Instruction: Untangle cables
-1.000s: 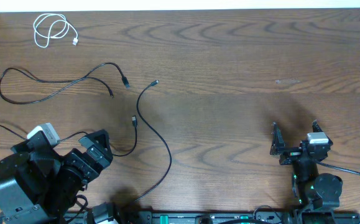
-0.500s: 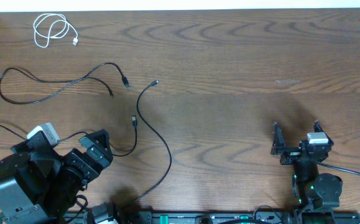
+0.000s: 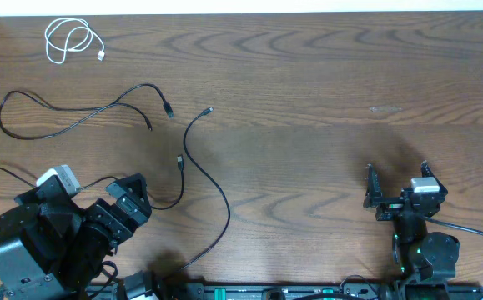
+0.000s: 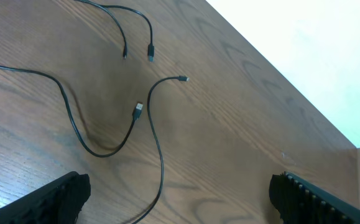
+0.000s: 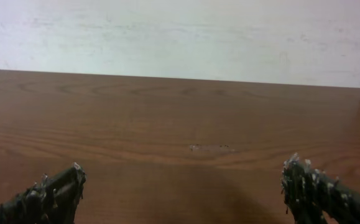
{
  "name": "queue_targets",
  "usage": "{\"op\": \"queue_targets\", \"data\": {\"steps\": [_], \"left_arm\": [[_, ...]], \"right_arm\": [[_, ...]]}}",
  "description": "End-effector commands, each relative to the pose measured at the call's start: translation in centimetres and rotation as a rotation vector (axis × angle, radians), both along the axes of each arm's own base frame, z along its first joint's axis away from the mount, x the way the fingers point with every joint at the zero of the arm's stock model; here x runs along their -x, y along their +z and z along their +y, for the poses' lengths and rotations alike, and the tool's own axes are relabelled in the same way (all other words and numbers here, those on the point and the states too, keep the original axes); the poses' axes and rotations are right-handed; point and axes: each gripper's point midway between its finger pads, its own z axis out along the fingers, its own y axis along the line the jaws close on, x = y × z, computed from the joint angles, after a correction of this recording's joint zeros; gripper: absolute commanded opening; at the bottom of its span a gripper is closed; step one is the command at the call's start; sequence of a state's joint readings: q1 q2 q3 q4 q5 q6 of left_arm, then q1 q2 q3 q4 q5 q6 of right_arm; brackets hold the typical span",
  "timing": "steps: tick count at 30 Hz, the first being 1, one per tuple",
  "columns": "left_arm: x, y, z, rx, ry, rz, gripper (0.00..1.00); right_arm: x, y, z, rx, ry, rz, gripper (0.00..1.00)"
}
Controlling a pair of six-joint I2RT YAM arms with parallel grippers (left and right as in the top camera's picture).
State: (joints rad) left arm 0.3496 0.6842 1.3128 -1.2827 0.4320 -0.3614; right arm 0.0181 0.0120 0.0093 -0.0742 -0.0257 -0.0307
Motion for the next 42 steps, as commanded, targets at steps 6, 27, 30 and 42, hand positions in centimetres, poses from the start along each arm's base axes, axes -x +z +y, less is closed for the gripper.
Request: {"op": "queue_targets", "data": {"steps": [6,27,30,42], "left_arm": [[0.0,0.0,-0.1,-0.008,-0.013,-0.001,0.97],[0.0,0.0,-0.1,-0.008,-0.013,-0.001,0.98],[0.2,0.1,-0.5,-0.011,-0.032,-0.008,0.97],[-0.7,-2.1,-1.3,-0.148,-0.147,-0.051,0.97]], "right_arm": [[0.0,-0.1,0.0,0.012,-0.003,-0.001,0.99],[0.0,-0.1,0.0,0.012,-0.003,-0.001,0.99],[0.0,-0.1,0.0,0.012,-0.003,-0.001,0.99],[0.0,-0.1,0.0,0.012,-0.003,-0.001,0.99]]}}
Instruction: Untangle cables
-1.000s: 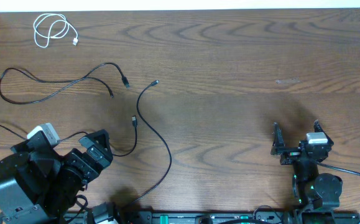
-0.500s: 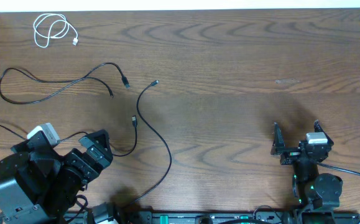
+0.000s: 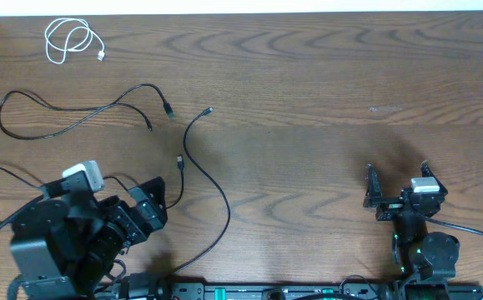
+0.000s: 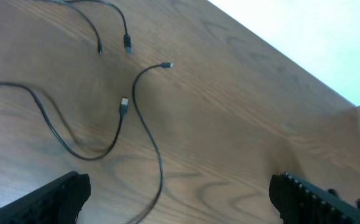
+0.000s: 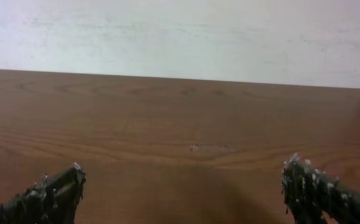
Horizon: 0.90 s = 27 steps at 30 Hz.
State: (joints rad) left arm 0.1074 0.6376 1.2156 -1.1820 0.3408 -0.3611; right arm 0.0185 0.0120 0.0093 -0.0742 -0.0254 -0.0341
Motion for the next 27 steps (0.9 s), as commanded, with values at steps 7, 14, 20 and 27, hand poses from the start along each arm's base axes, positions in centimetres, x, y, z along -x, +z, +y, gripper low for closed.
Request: {"op": "queue_targets", "data": {"steps": [7,14,20,27], "left_arm": [[-2.4,-1.6,-0.4,-0.312,-0.190,-0.289,0.98],[-4.0,-4.3,-0.6,-0.410,-0.228,-0.425,0.97],[-4.6,-6.4,-0.6,-0.435,-0.219,-0.511,0.98],[-5.0,-7.7,-0.6,-0.445,-0.196,-0.614,0.97]], "right_arm": [[0.0,-0.1,0.0,0.009,-0.003,-0.001,0.99],[0.0,-0.1,0.0,0.009,-0.003,-0.001,0.99],[0.0,-0.1,0.0,0.009,-0.003,-0.001,0.99],[0.0,-0.1,0.0,0.009,-0.003,-0.001,0.99]]}}
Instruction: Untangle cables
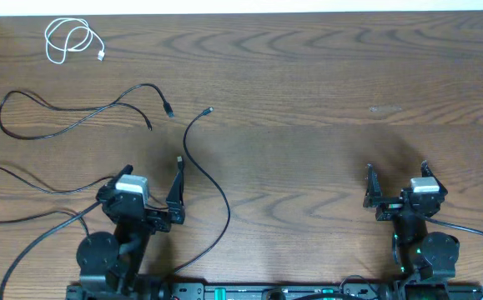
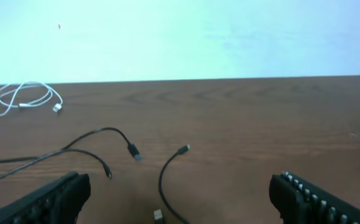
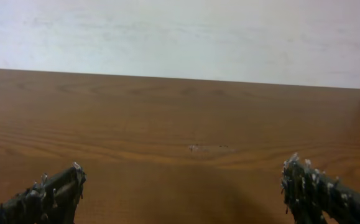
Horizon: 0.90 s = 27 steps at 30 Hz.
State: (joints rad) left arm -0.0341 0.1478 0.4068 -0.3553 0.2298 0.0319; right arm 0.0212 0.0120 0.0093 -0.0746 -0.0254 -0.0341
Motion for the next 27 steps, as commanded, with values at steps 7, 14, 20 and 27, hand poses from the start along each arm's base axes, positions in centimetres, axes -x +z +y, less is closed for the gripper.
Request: {"op": "queue_targets", "data": {"steps": [7,14,20,27], "left_arm": [[-0.5,-0.5,0.0,-0.016,0.002,-0.134,0.97],[-1.2,-1.5,0.0,-0.013,0.002,-0.196,0.97],[-1.8,-2.5,0.0,-0.001,0.003,-0.218,0.97],[-2.4,-3.5,0.0,0.000,0.005,-0.265,0.98]], "right_arm": [[0.0,-0.1,-0.1,0.009,-0.006,-0.001,0.99],[0.0,-0.1,-0.1,0.009,-0.006,-0.001,0.99],[0.0,-0.1,-0.1,0.009,-0.006,-0.001,0.99],[0.0,-0.1,-0.1,0.009,-0.006,-0.001,0.99]]}}
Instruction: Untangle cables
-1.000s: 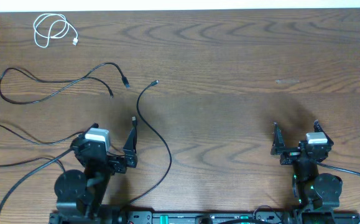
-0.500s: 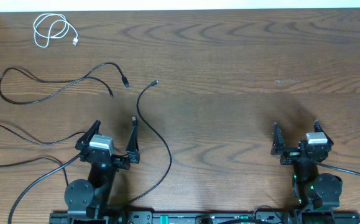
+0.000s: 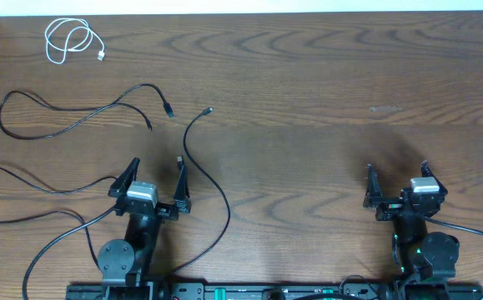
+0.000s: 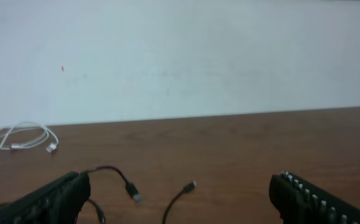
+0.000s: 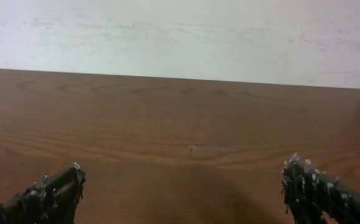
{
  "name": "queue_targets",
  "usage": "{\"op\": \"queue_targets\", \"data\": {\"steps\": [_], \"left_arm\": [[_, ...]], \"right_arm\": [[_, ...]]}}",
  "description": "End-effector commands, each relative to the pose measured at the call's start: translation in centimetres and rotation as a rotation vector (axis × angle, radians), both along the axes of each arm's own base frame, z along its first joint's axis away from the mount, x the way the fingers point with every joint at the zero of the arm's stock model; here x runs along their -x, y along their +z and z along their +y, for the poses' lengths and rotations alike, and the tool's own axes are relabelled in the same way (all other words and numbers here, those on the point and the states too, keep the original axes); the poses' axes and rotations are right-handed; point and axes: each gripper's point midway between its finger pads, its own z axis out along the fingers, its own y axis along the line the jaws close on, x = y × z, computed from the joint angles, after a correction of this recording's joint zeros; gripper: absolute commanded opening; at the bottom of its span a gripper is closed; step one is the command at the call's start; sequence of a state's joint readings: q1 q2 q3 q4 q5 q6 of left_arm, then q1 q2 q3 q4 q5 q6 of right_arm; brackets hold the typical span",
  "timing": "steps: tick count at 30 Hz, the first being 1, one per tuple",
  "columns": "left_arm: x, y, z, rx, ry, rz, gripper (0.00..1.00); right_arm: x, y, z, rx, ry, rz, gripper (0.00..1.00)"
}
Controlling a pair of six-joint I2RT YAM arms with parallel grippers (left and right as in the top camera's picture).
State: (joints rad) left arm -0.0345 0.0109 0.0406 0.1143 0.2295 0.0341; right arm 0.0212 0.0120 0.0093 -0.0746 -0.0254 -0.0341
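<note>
Three black cables and a white coil lie on the left half of the wooden table [image 3: 308, 100]. The white coil [image 3: 67, 39] [image 4: 18, 139] sits at the far left corner. One black cable [image 3: 74, 121] forks into two plugs [image 4: 132, 193]. A second [image 3: 212, 179] runs from a small plug [image 4: 191, 185] toward the front edge. A third ends in a plug [image 3: 180, 159] close beside it. My left gripper [image 3: 156, 177] [image 4: 180, 202] stands open near that plug, holding nothing. My right gripper [image 3: 397, 179] [image 5: 183, 193] is open over bare wood at the front right.
The white wall [image 5: 180, 31] rises behind the table's far edge. A pale scuff [image 3: 384, 108] [image 5: 209, 148] marks the wood ahead of the right gripper. Dark arm leads [image 3: 49, 237] trail along the front left.
My left arm has shifted a little to the right and its wrist camera has tilted up, showing more wall and less table. Both grippers stay open. The cables and the right arm have not moved.
My left arm was at the front left corner, angled over the black cables, gripper open. Then it stood nearer the middle, then upright and facing the far wall, and now squarely at the front. Cables and right arm stayed put throughout.
</note>
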Motion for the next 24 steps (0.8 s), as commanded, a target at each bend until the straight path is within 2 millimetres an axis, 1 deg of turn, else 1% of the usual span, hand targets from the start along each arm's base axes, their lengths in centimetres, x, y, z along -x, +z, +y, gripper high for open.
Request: {"op": "queue_targets", "data": {"steps": [1,4,6,8,10,14,16,19,24], "left_arm": [[-0.2,-0.4,0.2,-0.005,0.012,-0.021,0.97],[-0.2,-0.2,0.5,-0.002,0.029,-0.030,0.98],[-0.3,-0.5,0.8,-0.002,0.050,-0.018,0.97],[-0.4,-1.4,1.5,0.014,0.088,0.022,0.97],[-0.5,-2.7,2.1,0.049,0.124,0.080,0.97],[-0.4,-4.9,2.5,0.057,0.152,0.172,0.97],[-0.3,-6.2,3.4,0.118,0.208,0.229,0.97],[-0.3,-6.2,4.1,0.130,0.247,0.226,0.97],[-0.3,-6.2,3.9,0.072,0.234,0.222,0.98]], "right_arm": [[0.0,-0.1,-0.1,0.009,-0.006,-0.001,0.99],[0.0,-0.1,-0.1,0.009,-0.006,-0.001,0.99],[0.0,-0.1,-0.1,0.009,-0.006,-0.001,0.99],[0.0,-0.1,-0.1,0.009,-0.006,-0.001,0.99],[0.0,-0.1,-0.1,0.009,-0.006,-0.001,0.99],[0.0,-0.1,-0.1,0.009,-0.006,-0.001,0.99],[0.0,-0.1,-0.1,0.009,-0.006,-0.001,0.99],[0.0,-0.1,-0.1,0.009,-0.006,-0.001,0.99],[0.0,-0.1,-0.1,0.009,-0.006,-0.001,0.99]]}}
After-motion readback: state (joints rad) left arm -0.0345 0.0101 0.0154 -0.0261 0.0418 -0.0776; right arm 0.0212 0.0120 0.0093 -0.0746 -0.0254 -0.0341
